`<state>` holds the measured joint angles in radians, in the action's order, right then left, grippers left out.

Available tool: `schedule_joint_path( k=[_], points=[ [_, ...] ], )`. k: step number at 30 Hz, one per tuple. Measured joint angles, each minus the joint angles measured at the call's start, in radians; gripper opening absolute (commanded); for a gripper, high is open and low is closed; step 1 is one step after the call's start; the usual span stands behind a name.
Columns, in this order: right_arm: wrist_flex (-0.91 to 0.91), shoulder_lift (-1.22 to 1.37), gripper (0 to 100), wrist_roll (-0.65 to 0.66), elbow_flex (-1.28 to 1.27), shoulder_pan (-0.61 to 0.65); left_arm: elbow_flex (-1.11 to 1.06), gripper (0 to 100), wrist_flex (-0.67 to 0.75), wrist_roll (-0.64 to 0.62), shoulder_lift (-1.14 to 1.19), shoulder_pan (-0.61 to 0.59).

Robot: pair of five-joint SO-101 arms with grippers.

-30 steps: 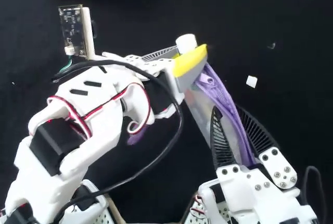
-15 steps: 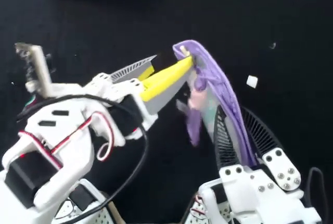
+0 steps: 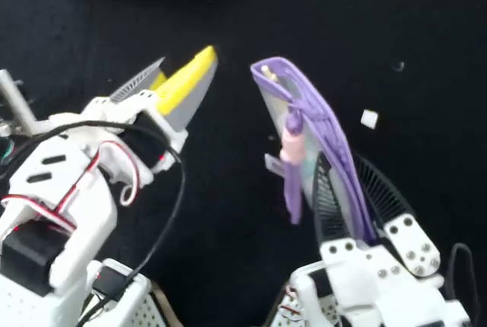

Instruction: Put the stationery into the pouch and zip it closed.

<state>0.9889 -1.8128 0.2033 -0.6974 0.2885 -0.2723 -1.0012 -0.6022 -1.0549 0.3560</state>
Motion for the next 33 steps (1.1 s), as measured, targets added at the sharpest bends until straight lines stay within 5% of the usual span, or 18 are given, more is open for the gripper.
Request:
schedule_joint_path(
  k=[14,22,28,33],
  points=[
    [-0.209,0.0,1.1,-0.002,-0.075,0.002,-0.091,24,-0.213,0.0,0.0,-0.071],
    [-0.227,0.0,1.1,0.017,-0.014,0.0,-0.39,24,0.0,0.003,0.002,-0.071],
    [-0.229,0.0,1.1,0.255,0.018,-0.006,-0.522,23,0.161,0.005,0.002,-0.071],
    [-0.276,0.0,1.1,0.304,-0.063,-0.129,-0.552,23,0.204,0.005,0.002,-0.071]
  ],
)
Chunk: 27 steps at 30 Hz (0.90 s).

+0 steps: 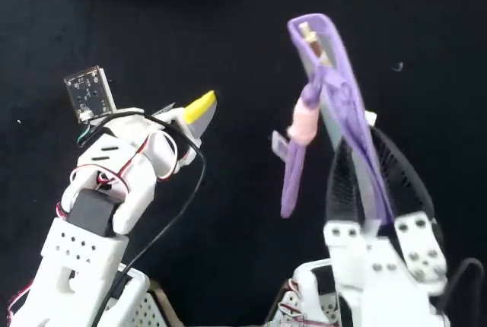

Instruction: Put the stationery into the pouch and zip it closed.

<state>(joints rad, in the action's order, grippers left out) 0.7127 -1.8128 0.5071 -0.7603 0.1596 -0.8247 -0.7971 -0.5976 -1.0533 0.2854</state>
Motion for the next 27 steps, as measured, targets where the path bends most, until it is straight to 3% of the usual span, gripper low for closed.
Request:
schedule_joint_path(
  k=[12,17,21,27],
  points=[
    [-0.06,0.0,1.1,-0.048,-0.021,-0.031,-0.021,23,0.008,0.0,0.0,0.0],
    [-0.04,0.0,1.1,-0.115,0.129,-0.034,-0.021,23,0.008,0.0,0.0,0.0],
    [-0.075,0.0,1.1,-0.129,0.118,-0.112,-0.021,23,0.008,0.0,0.0,0.0],
    [-0.097,0.0,1.1,-0.222,0.129,-0.155,-0.086,24,0.117,0.0,0.0,-0.002]
  ],
)
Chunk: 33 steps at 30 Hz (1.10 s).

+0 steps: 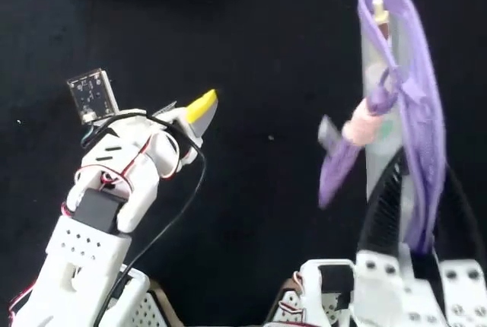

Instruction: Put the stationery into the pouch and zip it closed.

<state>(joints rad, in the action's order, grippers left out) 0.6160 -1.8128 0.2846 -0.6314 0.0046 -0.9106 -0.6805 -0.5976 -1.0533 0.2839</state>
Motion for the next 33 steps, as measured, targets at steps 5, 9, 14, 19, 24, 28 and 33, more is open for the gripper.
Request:
schedule_joint_path(
  k=[5,9,14,19,24,28,33],
  points=[
    [0.04,0.0,1.1,-0.064,0.13,-0.028,-0.127,24,0.198,0.005,0.0,0.0],
    [0.101,0.0,1.1,-0.069,0.172,-0.043,-0.155,24,0.259,0.057,0.0,0.0],
    [0.115,0.0,1.1,-0.068,0.095,-0.046,-0.149,24,0.261,0.109,0.0,0.0],
    [0.064,0.0,1.1,-0.069,-0.095,-0.046,-0.055,24,0.195,0.114,0.0,0.0],
    [-0.032,0.0,1.1,-0.068,-0.279,-0.048,0.066,24,0.135,0.11,0.0,0.017],
    [-0.103,0.0,1.1,-0.068,-0.376,-0.048,0.127,24,0.101,0.11,0.0,0.098],
    [-0.112,0.0,1.1,-0.075,-0.411,-0.046,0.18,24,0.101,0.12,0.0,0.236]
  ],
)
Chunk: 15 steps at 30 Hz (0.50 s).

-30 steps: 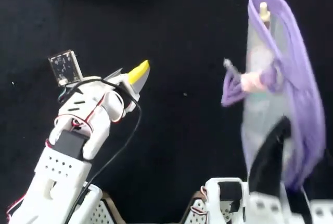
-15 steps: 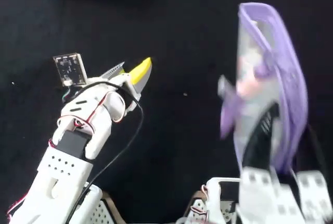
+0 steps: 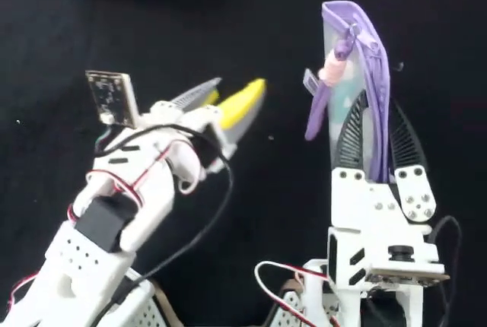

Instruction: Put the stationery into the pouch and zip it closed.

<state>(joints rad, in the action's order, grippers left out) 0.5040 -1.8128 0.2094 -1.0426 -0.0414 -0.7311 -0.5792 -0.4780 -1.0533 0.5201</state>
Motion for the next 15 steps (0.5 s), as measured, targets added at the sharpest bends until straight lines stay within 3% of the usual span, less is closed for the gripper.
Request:
schedule_joint_path(
  k=[9,15],
  points=[
    [-0.003,0.0,1.1,-0.002,-0.028,0.0,0.078,24,-0.006,0.135,0.0,0.163],
    [-0.003,0.0,1.1,-0.002,-0.028,0.021,0.078,24,-0.127,0.365,0.0,0.245]
  ],
)
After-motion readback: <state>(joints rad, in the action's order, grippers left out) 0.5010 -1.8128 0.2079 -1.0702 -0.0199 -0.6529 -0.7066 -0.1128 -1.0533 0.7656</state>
